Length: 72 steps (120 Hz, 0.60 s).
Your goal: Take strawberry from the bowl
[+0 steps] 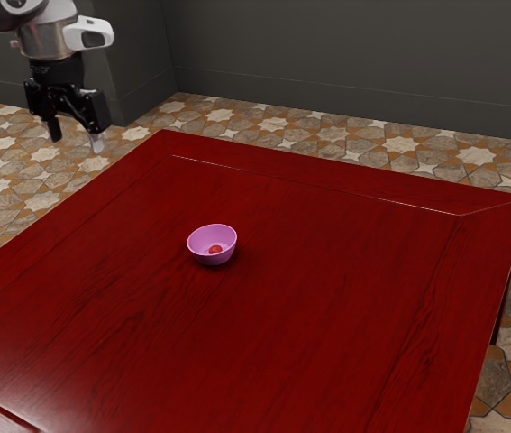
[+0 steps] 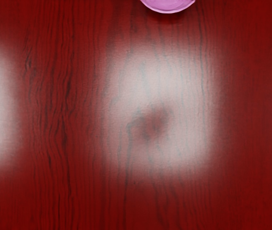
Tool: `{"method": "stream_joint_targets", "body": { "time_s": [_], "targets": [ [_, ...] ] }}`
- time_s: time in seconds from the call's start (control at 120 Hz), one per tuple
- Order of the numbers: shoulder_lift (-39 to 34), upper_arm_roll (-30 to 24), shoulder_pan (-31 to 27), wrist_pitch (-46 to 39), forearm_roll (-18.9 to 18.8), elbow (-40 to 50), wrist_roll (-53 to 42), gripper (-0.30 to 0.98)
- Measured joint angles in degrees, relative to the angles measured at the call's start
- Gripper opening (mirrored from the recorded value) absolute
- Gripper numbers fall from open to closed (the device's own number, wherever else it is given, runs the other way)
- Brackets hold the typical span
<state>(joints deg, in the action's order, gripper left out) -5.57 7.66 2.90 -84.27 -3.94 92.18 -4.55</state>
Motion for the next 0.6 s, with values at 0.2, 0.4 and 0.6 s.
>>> {"method": "stream_joint_targets", "body": {
  "time_s": [0.2, 0.4, 0.6],
  "targets": [
    [1.8, -1.4, 0.5, -1.4, -0.8, 0.0, 0.4, 0.69],
    [2.4, -1.8, 2.6, -8.6, -1.1, 11.6, 2.1, 0.69],
    [5.3, -1.9, 7.1, -18.8, -1.0, 15.5, 7.8, 0.69]
  ]
}}
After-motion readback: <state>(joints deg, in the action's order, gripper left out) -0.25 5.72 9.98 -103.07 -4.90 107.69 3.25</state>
